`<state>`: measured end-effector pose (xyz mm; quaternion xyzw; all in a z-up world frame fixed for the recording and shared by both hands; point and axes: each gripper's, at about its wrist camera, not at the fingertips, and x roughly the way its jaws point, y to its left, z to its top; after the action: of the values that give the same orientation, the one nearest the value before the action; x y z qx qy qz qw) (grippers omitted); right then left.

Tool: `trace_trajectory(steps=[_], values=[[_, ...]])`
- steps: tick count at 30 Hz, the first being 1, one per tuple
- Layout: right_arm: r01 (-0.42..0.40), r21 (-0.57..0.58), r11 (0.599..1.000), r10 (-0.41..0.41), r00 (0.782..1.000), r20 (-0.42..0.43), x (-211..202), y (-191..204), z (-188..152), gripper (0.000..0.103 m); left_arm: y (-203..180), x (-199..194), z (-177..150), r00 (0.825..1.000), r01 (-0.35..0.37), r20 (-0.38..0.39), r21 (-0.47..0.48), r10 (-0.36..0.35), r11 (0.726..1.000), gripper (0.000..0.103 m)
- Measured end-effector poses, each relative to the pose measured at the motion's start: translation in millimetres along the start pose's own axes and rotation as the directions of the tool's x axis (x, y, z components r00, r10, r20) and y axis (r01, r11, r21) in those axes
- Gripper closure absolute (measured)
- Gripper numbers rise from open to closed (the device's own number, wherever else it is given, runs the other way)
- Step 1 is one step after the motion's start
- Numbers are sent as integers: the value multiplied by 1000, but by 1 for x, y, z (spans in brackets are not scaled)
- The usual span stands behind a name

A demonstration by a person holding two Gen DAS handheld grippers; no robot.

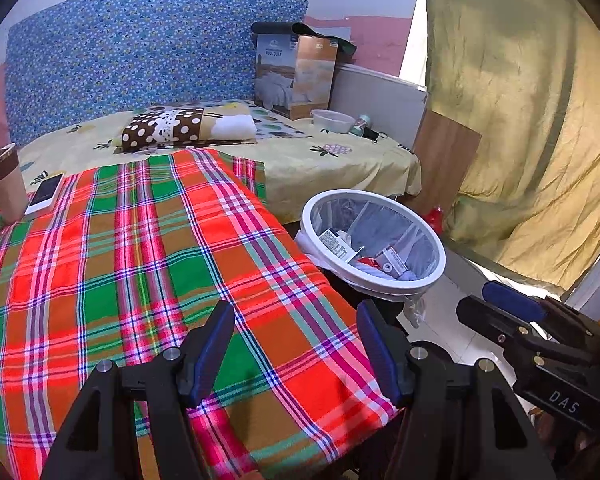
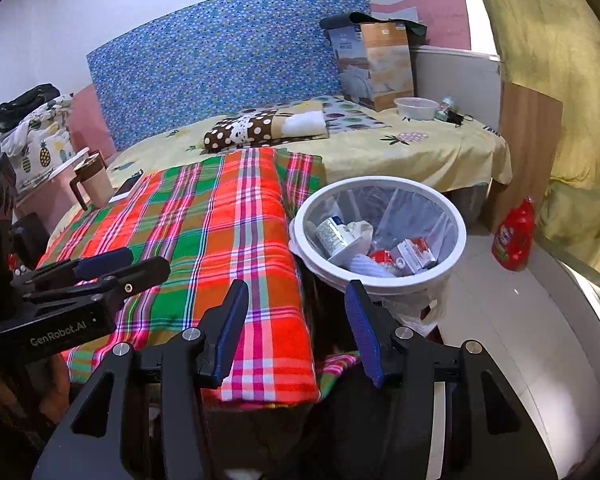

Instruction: Collect trash

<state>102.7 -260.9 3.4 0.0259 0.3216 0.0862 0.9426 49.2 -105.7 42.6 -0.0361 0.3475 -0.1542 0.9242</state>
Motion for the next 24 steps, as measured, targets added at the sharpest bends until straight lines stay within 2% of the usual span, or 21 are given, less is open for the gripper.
trace_trajectory(steps=[24], values=[[20,2,1000,-20,1000,4,-9,1,-9,51,-2,-8,-10,1000,4,-13,-8,-4,1000,40]])
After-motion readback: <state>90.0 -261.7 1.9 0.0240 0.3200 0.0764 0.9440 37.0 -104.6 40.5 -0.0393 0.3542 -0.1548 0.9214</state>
